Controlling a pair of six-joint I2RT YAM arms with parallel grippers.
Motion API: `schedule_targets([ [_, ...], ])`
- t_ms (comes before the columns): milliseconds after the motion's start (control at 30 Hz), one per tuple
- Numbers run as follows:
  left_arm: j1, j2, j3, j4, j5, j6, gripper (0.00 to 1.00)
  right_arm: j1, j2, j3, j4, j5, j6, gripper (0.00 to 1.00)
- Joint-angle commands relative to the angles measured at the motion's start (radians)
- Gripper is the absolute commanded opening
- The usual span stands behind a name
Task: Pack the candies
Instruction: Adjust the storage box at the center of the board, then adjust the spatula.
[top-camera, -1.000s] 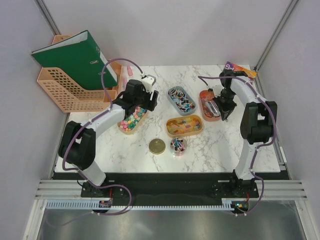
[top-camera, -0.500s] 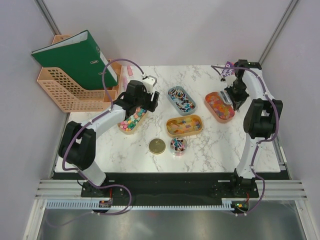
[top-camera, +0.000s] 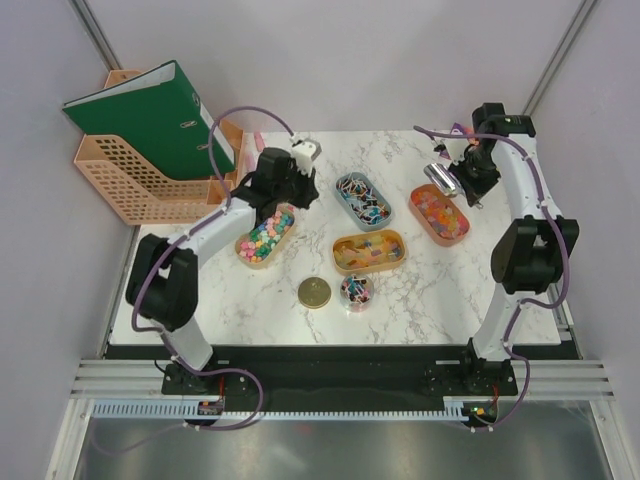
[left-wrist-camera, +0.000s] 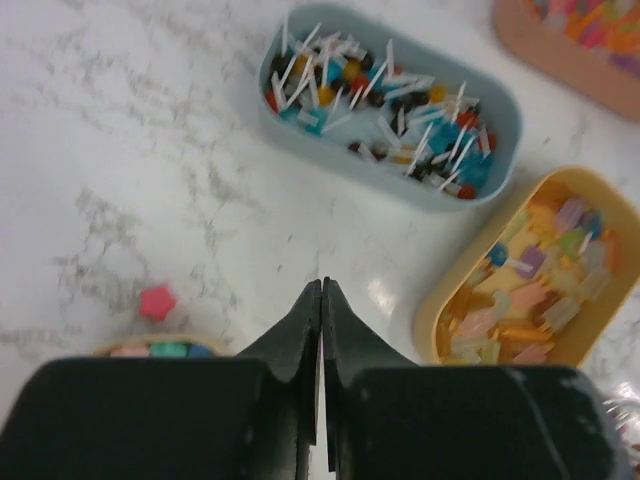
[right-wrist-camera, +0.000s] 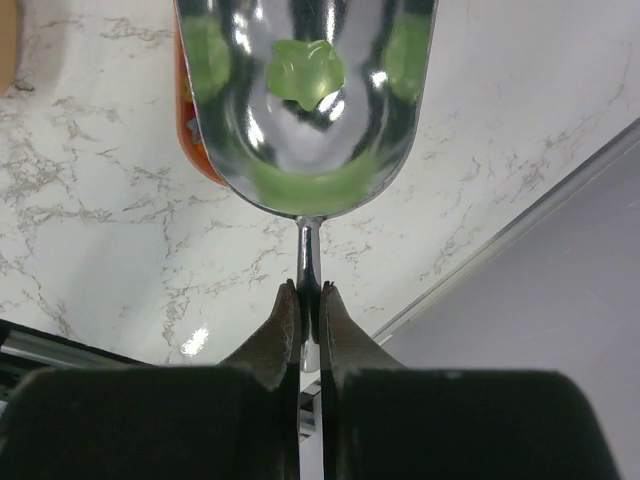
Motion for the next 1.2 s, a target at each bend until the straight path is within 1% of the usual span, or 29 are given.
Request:
schedule_targets([
  [0,-0.002,0.09,0.191,0.06,0.225,-0.089,0.02,0.03,-0.072,-0.024,-0.11,-0.102,-0.135,0.0],
  [33,-0.002,0.118,0.277,0.063,0.303,-0.189,0.02,0.07,-0.081,-0.04,-0.11,-0.096,-0.166,0.0],
  [67,-0.002,0.179,0.316,0.084,0.354,-0.237,0.02,0.108,-0.098,-0.069,-0.106,-0.093,-0.188,0.0],
  [100,-0.006,0.21,0.349,0.131,0.468,-0.331,0.02,0.124,-0.107,-0.08,-0.099,-0.089,-0.223,0.0],
  [133,-0.009,0.238,0.412,0.171,0.51,-0.382,0.02,0.139,-0.116,-0.089,-0.092,-0.085,-0.229,0.0],
  [200,-0.032,0.313,0.465,0.236,0.55,-0.487,0.02,0.174,-0.13,-0.095,-0.076,-0.085,-0.234,0.0],
  [267,-0.05,0.341,0.5,0.285,0.551,-0.519,0.02,0.194,-0.135,-0.086,-0.069,-0.087,-0.225,0.0],
  [333,-0.078,0.365,0.52,0.293,0.554,-0.523,0.02,0.197,-0.138,-0.081,-0.066,-0.101,-0.214,0.0],
  [533,-0.147,0.396,0.512,0.3,0.541,-0.499,0.02,0.202,-0.175,-0.088,-0.064,-0.134,-0.22,0.0],
  [700,-0.186,0.424,0.52,0.3,0.532,-0.474,0.02,0.225,-0.234,-0.12,-0.075,-0.145,-0.291,0.0],
  [900,-0.198,0.442,0.514,0.287,0.523,-0.448,0.02,0.23,-0.331,-0.135,-0.066,-0.182,-0.323,0.0],
  [1067,-0.204,0.439,0.497,0.285,0.528,-0.448,0.02,0.228,-0.423,-0.172,-0.009,-0.205,-0.285,0.0],
  [1167,-0.21,0.437,0.495,0.285,0.526,-0.448,0.02,0.224,-0.443,-0.19,0.01,-0.22,-0.253,0.0],
])
